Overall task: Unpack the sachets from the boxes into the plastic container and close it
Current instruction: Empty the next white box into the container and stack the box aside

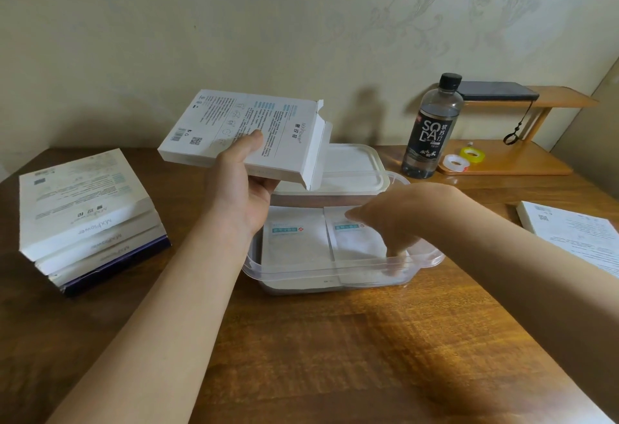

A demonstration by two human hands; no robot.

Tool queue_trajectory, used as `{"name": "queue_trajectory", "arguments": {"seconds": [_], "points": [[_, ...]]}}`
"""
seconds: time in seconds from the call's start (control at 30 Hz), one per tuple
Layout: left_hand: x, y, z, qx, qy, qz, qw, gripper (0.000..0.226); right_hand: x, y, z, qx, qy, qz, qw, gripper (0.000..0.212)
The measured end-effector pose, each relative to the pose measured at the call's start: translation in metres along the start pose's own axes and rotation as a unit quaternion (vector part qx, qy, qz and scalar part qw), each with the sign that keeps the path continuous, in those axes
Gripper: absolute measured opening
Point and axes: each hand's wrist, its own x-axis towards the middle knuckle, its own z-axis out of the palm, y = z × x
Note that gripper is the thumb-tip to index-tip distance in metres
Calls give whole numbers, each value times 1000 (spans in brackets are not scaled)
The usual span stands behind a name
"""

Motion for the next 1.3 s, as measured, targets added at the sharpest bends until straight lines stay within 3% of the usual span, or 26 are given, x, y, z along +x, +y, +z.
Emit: {"name": "queue_trajectory", "arguments": {"seconds": [0.33, 0.53, 0.7, 1.0, 1.17, 1.3], "points": [[-2, 0, 1, 6, 3, 5, 1000, 32, 4, -2, 13, -50, 47, -21, 997, 86], [-3, 1, 3, 11, -3, 2, 1000, 30, 7, 1, -2, 53, 38, -55, 996, 106], [-4, 1, 3, 6, -4, 0, 1000, 28, 20, -11, 4, 69, 51, -96, 992, 104], [-6, 1, 4, 9, -1, 0, 1000, 26, 21, -10, 13, 53, 72, -91, 992, 86], [-4, 1, 3, 9, -2, 0, 1000, 28, 11, 5, 9, 89, 45, -65, 993, 106], [-4, 1, 4, 8, -2, 2, 1000, 28, 13, 7, 15, 65, 25, -46, 997, 101]]}}
